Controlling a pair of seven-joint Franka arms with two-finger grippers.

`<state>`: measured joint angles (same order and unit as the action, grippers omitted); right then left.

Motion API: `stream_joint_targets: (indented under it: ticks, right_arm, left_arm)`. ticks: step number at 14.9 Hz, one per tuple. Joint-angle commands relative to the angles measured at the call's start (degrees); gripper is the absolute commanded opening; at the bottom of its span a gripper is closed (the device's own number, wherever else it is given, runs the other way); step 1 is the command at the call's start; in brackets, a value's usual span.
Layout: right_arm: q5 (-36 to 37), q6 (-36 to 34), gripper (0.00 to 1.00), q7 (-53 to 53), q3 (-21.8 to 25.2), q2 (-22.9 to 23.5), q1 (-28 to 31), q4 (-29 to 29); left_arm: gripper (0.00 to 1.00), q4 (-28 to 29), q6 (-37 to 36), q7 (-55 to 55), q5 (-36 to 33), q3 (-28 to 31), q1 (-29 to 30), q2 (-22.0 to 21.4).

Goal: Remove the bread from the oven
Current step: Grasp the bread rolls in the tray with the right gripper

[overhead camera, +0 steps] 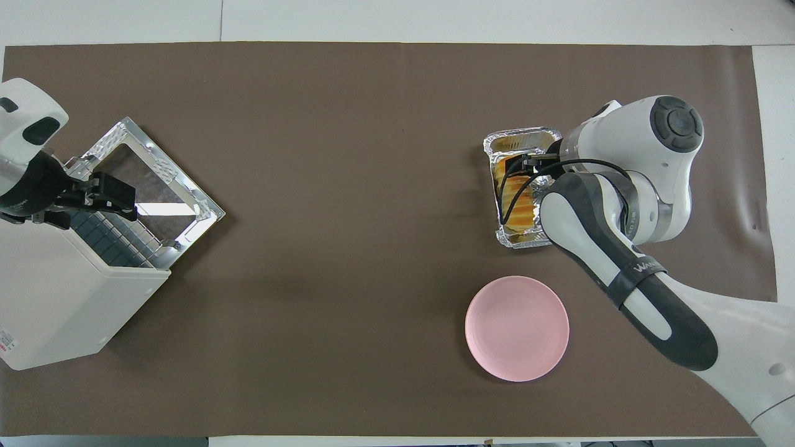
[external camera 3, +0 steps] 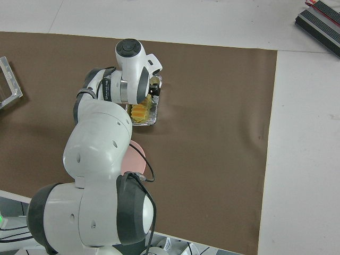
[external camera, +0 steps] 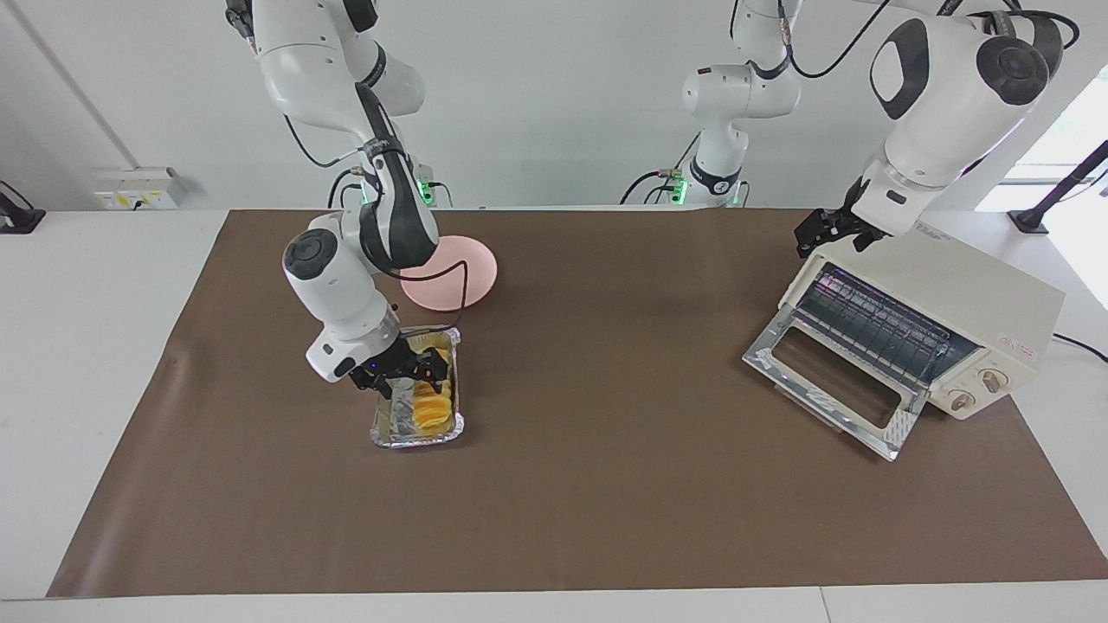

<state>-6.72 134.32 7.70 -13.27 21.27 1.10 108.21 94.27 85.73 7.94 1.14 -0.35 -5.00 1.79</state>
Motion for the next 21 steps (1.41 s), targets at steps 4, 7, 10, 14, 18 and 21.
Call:
stream_joint_targets:
  ticks: [4, 7, 10, 14, 18, 21]
  right_arm:
    - [0.92, 4.7, 0.88, 2.84, -0.36, 0.0, -0.92, 3.57]
    - [0.92, 5.6, 0.77, 2.49, -0.36, -0.18, -0.75, 4.64]
    - [1.0, 5.25, 0.79, 2.31, -0.36, -0.18, -0.13, 4.2]
    - [0.92, 5.07, 0.92, 2.31, -0.36, -0.35, -0.04, 4.2]
    - [1.0, 5.07, 0.94, 2.31, -0.36, -0.44, -0.13, 4.37]
    - [0.92, 5.07, 0.92, 2.05, -0.36, -0.44, -0.04, 4.55]
  left_arm:
    - [1.0, 1.88, 1.1, -0.12, -1.05, -0.09, 0.16, -1.71]
    - [1.0, 1.88, 1.1, -0.12, -1.05, -0.09, 0.16, -1.71]
    - [1.0, 1.88, 1.1, -0.12, -1.05, -0.09, 0.16, -1.71]
    - [1.0, 1.88, 1.1, -0.12, -1.05, -0.09, 0.16, -1.71]
    - [1.0, 1.88, 1.1, -0.12, -1.05, -0.09, 0.16, -1.71]
    - [1.0, 1.88, 1.1, -0.12, -1.05, -0.09, 0.16, -1.71]
